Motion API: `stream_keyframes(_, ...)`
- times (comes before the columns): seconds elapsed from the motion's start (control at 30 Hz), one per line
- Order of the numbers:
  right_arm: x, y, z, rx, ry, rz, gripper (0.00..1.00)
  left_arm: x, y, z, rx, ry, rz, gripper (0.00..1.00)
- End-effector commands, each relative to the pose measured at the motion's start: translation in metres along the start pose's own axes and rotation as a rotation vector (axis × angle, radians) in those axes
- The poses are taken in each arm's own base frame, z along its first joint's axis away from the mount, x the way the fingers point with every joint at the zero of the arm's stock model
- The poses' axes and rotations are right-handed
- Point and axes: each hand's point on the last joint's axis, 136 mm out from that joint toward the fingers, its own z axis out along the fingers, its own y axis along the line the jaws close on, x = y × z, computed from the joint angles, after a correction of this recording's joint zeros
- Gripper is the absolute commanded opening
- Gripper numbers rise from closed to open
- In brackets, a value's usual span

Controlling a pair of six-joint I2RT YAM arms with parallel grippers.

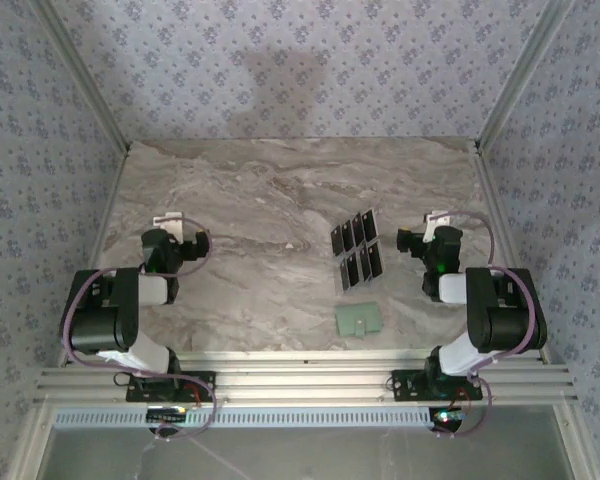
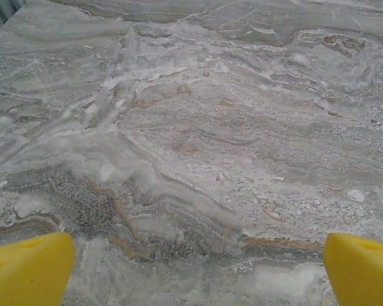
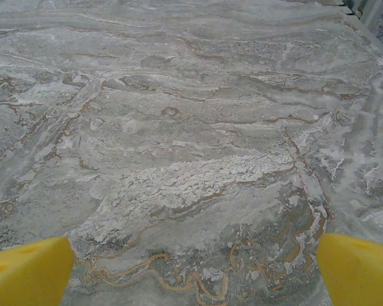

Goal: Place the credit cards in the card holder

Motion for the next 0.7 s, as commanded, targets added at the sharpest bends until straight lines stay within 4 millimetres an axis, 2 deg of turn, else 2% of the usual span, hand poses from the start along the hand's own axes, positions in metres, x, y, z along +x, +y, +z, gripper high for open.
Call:
stream_keyframes(0.0,-0.0103,0.0013,-0.0005,-0.006,-0.034,-0.018,1.00,-0.0141,0.0019,0.0026,-0.001,-0.028,0.004,1.00)
stream_keyframes(0.3,-0.0106,-0.0009,0.0000,-0.019,-0.032,0.001,1.00,-0.0136,0.0096,0.0041,-0.027,-0.016,-0.022,1.00)
stream_keyframes(0.67,-0.0110,-0.0012,-0.0002,-0.023,-0.034,0.005,1.00,-0.0141,0.0089,0.0036,-0.030,-0.021,-0.018,1.00)
